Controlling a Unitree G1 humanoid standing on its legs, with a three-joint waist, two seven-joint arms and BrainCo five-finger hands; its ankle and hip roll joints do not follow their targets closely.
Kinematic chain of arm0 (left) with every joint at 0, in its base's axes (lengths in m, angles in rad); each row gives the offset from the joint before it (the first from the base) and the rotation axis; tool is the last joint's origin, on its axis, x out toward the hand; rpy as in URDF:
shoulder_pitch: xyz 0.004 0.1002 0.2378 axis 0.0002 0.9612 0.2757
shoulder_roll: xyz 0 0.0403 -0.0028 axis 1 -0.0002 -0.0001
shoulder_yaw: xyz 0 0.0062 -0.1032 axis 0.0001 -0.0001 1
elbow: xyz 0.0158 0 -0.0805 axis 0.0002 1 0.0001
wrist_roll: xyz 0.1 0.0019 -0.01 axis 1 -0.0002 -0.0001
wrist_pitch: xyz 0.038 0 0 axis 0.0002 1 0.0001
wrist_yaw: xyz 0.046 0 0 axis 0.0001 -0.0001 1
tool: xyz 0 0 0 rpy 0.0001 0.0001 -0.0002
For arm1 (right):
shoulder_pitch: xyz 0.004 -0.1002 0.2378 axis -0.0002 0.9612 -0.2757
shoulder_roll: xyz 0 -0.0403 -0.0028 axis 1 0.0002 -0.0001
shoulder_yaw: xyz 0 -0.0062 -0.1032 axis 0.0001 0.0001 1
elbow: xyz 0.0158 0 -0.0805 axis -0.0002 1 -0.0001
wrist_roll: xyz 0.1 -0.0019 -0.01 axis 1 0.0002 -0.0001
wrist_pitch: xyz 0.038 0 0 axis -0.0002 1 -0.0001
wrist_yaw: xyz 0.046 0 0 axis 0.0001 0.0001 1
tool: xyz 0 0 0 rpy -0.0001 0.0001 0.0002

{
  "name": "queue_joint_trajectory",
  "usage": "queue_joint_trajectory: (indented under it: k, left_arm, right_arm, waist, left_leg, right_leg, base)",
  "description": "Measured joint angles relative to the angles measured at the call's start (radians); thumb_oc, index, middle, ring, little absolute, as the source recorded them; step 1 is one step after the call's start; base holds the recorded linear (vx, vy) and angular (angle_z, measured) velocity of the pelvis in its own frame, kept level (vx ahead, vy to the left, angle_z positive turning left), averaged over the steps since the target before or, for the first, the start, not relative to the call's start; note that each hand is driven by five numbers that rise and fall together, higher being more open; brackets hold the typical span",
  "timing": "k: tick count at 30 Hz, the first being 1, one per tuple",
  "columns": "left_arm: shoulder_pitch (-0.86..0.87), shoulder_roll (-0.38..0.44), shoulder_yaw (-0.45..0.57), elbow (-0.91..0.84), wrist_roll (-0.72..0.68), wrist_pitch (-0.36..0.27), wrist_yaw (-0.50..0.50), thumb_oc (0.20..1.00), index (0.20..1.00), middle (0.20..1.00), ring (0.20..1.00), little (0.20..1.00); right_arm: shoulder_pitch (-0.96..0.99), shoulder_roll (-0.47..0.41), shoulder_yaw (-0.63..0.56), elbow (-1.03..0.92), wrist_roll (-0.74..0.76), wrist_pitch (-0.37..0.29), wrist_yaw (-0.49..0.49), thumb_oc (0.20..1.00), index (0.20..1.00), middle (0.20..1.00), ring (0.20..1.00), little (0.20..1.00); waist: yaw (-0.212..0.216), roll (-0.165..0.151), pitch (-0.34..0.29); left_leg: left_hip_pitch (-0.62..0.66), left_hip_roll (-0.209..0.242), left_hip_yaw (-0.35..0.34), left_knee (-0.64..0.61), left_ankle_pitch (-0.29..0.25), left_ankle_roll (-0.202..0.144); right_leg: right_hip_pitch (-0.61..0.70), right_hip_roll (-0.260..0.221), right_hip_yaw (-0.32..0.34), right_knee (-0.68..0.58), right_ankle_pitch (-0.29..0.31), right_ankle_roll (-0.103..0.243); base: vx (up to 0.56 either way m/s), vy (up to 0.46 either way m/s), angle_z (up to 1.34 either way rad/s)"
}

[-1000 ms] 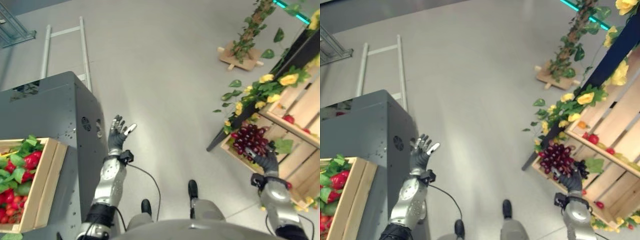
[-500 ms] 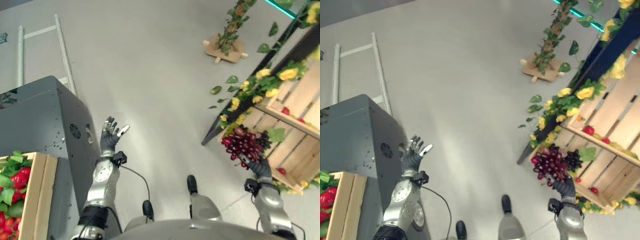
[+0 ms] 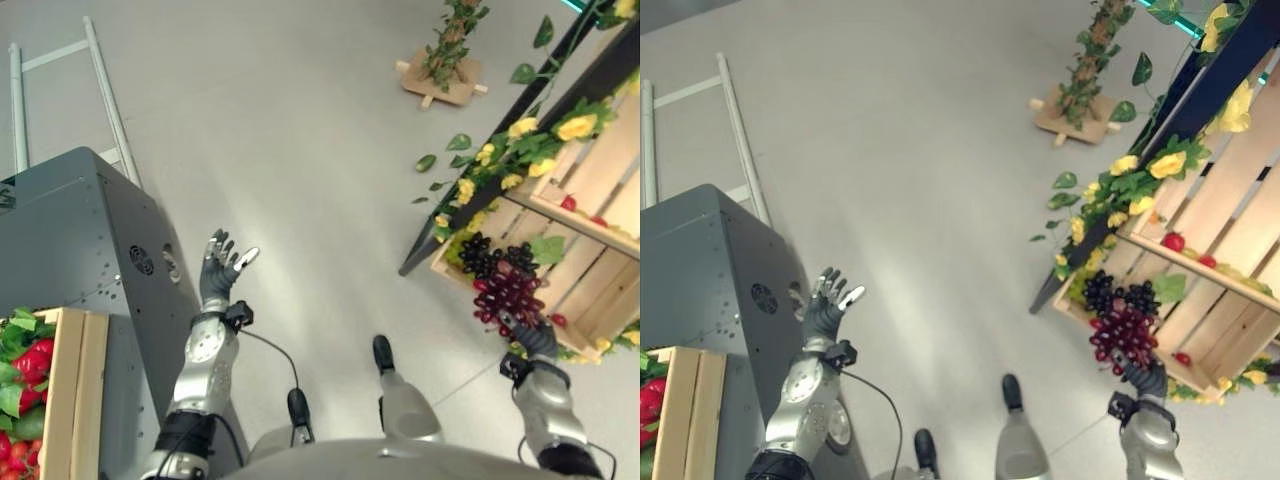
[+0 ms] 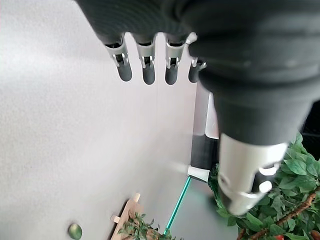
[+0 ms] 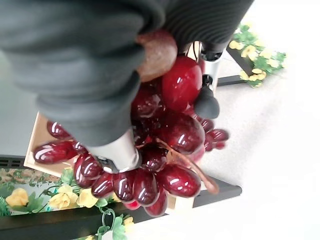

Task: Pick up the fruits from the basket on one side to the basket on the other side

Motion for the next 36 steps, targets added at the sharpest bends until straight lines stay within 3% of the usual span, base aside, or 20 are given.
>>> queue_joint_trajectory:
  k: [5,8,18,24,29,30,36]
  left_arm:
    - [0.008,0.006,-0.003,-0.009,-0.002,0.000,-0.016,1.000,1.000,1.000,1.000,1.000]
    - [0.024,0.009,-0.014,-0.012,-0.012,0.000,-0.025,1.000,1.000,1.000,1.000,1.000]
    - [0.022,0.020,-0.052,-0.048,-0.021,0.002,-0.046,1.000,1.000,1.000,1.000,1.000]
    - [0.020,0.040,-0.136,-0.050,-0.032,0.005,-0.056,1.000,1.000,1.000,1.000,1.000]
    - [0.017,0.057,-0.157,-0.051,-0.045,0.015,-0.054,1.000,1.000,1.000,1.000,1.000]
    - [0.011,0.060,-0.162,-0.052,-0.052,0.016,-0.054,1.000,1.000,1.000,1.000,1.000]
    - [-0.011,0.064,-0.194,-0.060,-0.061,0.017,-0.051,1.000,1.000,1.000,1.000,1.000]
  right_arm:
    - [-0.086,-0.104,-0.029,0.090,0.029,0.001,-0.023,0.200,0.200,0.200,0.200,0.200]
    - [-0.114,-0.145,-0.045,0.100,0.036,0.002,-0.034,0.200,0.200,0.200,0.200,0.200]
    - [-0.202,-0.305,-0.092,0.148,0.074,0.009,-0.070,0.200,0.200,0.200,0.200,0.200]
    - [-0.336,-0.479,-0.105,0.404,0.139,0.033,-0.075,0.200,0.200,0.200,0.200,0.200]
    - [-0.412,-0.564,-0.103,0.511,0.145,0.055,-0.076,0.200,0.200,0.200,0.200,0.200]
    - [-0.437,-0.592,-0.094,0.556,0.140,0.069,-0.076,1.000,1.000,1.000,1.000,1.000]
    - [-0.530,-0.668,0.023,0.657,0.037,0.112,-0.070,1.000,1.000,1.000,1.000,1.000]
  waist:
    - [0.023,0.067,0.032]
    - [0.023,0.089,0.058]
    - [0.025,0.128,0.134]
    - [0.054,0.150,0.149]
    - [0.067,0.161,0.156]
    - [0.073,0.164,0.157]
    - [0.076,0.169,0.159]
  left_leg:
    - [-0.034,-0.002,-0.007,0.000,0.003,0.001]
    - [-0.036,-0.001,-0.006,0.000,0.005,0.001]
    - [-0.069,-0.001,-0.009,0.000,0.009,0.001]
    - [-0.094,-0.001,-0.026,0.000,0.015,-0.001]
    - [-0.104,-0.004,-0.039,0.000,0.024,0.000]
    - [-0.106,-0.005,-0.043,0.000,0.024,0.000]
    - [-0.119,-0.010,-0.068,0.000,0.034,0.002]
  right_leg:
    - [-0.028,-0.004,-0.011,-0.005,-0.001,0.001]
    - [-0.030,-0.004,-0.012,-0.003,0.000,0.001]
    - [-0.062,-0.005,-0.016,0.000,0.000,0.000]
    - [-0.078,-0.009,-0.041,0.000,0.001,-0.001]
    - [-0.079,-0.014,-0.057,0.000,0.001,-0.001]
    - [-0.079,-0.015,-0.060,0.000,0.001,-0.001]
    - [-0.079,-0.024,-0.084,0.000,0.002,-0.001]
  base:
    - [0.02,-0.039,0.05]
    - [0.04,-0.060,0.01]
    - [0.03,-0.066,0.01]
    - [0.02,-0.049,0.08]
    - [0.02,-0.018,0.09]
    - [0.01,-0.026,0.11]
    - [0.00,-0.002,0.12]
